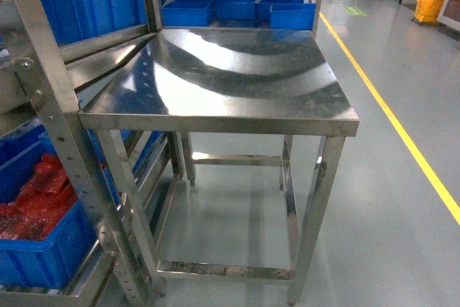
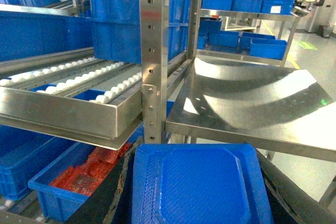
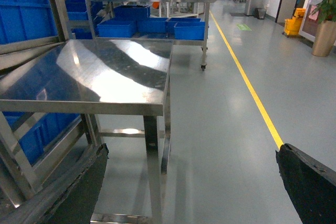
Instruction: Pick blue part to blue bin on bottom shelf
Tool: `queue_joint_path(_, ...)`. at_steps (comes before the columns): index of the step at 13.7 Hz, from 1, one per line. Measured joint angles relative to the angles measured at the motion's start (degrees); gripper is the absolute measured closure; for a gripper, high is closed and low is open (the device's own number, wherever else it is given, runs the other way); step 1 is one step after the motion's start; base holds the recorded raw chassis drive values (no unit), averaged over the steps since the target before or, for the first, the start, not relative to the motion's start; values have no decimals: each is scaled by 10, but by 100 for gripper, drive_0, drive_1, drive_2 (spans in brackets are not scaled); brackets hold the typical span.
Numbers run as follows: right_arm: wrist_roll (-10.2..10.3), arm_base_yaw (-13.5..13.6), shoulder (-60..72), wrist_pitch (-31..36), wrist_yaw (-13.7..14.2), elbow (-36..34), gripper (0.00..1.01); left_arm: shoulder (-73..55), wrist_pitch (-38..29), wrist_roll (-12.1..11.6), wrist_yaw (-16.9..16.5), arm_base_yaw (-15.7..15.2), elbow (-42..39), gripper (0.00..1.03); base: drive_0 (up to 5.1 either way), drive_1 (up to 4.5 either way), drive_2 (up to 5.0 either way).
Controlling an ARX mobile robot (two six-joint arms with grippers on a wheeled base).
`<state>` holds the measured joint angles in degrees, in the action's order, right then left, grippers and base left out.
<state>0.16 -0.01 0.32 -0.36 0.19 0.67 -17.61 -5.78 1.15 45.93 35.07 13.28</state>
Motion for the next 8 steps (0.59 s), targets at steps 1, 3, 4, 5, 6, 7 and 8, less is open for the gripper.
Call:
queue_joint_path(1,0,0,0,0,0,0,3,0,0,0,-2,0,0,59,0,0,0)
queue_joint_path(3,0,0,0,1,0,0,3,-1,2,0,-2,1,0,59,0,0,0)
queue_joint_path(4,0,0,0,1,0,0,3,-1,2,0,0,0,0,59,-461,271,271)
queue_joint_path(5,0,0,0,1,-1,0,3,-1,2,0,0,0,0,59,-461,271,271)
queue_joint_path(6,0,0,0,1,-1,0,3,-1,2,0,0,0,0,59,-461,271,271)
queue_joint_path(7,0,0,0,0,0,0,3,-1,2,0,1,0,0,59,-461,271,271)
queue_joint_path(8,0,0,0,0,-1,0,3,-1,2,0,0,0,0,59,-461,271,271)
